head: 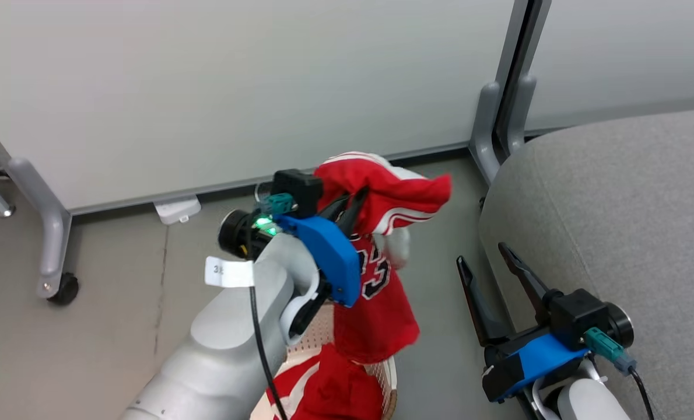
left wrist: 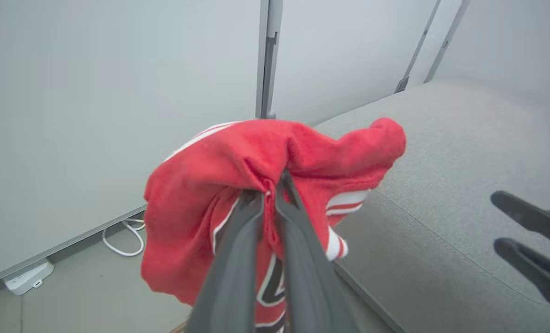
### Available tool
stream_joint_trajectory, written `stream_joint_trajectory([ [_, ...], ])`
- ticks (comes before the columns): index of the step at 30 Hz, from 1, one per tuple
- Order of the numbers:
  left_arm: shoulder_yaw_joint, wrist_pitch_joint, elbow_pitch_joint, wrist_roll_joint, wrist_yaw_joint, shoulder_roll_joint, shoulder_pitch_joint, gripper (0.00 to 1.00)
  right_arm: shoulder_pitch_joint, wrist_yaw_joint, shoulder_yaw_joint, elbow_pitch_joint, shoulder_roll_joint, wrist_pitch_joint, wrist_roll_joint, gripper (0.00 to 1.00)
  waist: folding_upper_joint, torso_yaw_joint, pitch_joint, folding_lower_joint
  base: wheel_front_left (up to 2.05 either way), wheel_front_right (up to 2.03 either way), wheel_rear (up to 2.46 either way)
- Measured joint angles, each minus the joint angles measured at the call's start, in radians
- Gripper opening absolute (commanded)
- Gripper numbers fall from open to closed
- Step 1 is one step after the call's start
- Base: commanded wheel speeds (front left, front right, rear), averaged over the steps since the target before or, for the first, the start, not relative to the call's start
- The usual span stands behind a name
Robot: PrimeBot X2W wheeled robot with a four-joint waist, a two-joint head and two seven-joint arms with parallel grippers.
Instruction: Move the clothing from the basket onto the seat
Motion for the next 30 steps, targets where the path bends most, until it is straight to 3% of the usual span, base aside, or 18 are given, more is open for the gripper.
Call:
stream_joint_trajectory([
  [14, -0.195, -0.002, -0.082, -0.191, 0.094, 0.000, -0.111, 0.00, 0.031, 0.000, 0.025, -0.032, 0.000, 0.029, 0.006, 1.00, 0.0000, -0.029, -0.072, 0.0001, 0.00, 0.00, 0.00],
  [24, -0.287, -0.034, -0.065, -0.272, 0.107, 0.000, -0.142, 0.00, 0.004, 0.000, 0.084, -0.016, 0.000, 0.045, 0.037, 1.00, 0.0000, -0.028, -0.063, 0.0003, 0.00, 0.00, 0.00],
  [30, -0.331, -0.053, -0.069, -0.314, 0.115, 0.000, -0.169, 0.00, -0.123, 0.000, 0.155, 0.100, 0.000, 0.068, 0.074, 1.00, 0.0000, -0.017, -0.054, 0.0004, 0.00, 0.00, 0.00],
])
